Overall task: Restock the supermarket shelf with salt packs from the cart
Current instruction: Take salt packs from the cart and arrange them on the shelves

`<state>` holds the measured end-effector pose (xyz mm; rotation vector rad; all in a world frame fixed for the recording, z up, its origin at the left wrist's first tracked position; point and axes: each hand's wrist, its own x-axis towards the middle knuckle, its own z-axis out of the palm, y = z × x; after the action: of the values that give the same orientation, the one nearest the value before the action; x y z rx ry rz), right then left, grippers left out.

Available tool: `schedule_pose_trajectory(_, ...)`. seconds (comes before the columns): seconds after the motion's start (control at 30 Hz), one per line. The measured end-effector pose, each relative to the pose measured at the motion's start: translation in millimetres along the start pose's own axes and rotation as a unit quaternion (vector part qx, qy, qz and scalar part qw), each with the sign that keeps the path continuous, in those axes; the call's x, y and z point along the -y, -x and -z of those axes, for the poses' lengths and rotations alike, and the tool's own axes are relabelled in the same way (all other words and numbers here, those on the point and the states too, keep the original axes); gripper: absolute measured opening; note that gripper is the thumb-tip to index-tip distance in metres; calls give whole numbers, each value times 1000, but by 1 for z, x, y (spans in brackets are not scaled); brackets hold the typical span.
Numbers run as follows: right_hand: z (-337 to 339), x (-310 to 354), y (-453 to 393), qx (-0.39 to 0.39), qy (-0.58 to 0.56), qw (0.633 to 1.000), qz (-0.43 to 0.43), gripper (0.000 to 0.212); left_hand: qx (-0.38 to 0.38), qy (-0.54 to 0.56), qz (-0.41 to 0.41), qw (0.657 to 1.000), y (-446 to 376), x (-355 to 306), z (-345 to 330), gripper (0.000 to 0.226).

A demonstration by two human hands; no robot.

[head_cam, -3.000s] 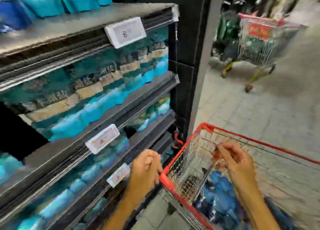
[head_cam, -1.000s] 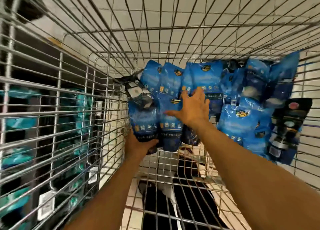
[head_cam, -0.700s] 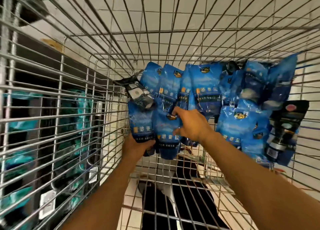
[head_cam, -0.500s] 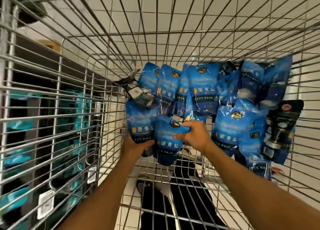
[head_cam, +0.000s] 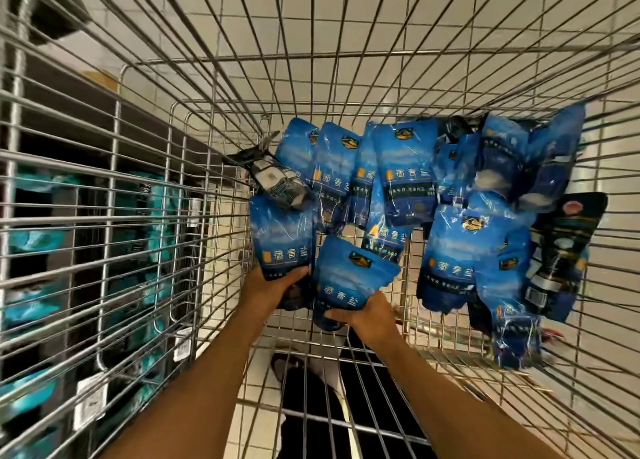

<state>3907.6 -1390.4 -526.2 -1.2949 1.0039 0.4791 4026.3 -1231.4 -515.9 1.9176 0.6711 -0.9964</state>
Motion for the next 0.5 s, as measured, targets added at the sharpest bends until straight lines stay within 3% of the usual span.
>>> schedule_pose_trajectory(0.17,1,-1,5,-19,-21,1000,-10,45,-6,-26,-1,1000,4,-8,0,24)
schedule_pose_trajectory(0.33,29,26,32,12,-82,995,-52,48,-13,-31,-4,999,33,-25,0,31)
schedule_pose_trajectory(0.5,62,71,81,-13,-119,991,-52,41,10,-28,-5,1000,88,-48,4,35)
